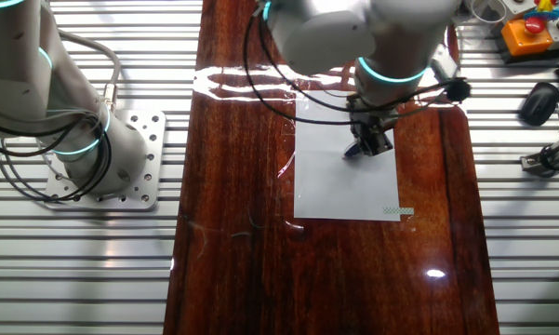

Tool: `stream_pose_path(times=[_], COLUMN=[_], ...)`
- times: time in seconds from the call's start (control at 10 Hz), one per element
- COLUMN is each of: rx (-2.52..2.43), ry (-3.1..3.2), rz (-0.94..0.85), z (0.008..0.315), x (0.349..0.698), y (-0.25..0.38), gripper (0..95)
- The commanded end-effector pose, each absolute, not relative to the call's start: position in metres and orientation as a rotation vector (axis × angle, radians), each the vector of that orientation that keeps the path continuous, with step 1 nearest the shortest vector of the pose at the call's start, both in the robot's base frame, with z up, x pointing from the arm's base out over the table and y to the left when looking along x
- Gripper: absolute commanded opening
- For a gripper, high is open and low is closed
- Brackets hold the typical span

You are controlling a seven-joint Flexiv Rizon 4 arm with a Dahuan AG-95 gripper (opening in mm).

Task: Use the correction tape on paper

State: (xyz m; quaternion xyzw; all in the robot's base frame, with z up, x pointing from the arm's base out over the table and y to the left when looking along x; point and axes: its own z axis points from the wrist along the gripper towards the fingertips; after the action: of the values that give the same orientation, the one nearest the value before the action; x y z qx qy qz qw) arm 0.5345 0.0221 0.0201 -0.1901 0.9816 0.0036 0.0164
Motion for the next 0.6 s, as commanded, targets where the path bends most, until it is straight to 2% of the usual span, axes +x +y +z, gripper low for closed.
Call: stream_pose_path(times=[0.1,0.6], rx=[-0.581,-0.588], ry=[3.033,3.034], rz=[0.013,0.031], z=[0.014,0.018], x=[0.543,0.561], y=[0.025,0.027], gripper=[0.0,0.0])
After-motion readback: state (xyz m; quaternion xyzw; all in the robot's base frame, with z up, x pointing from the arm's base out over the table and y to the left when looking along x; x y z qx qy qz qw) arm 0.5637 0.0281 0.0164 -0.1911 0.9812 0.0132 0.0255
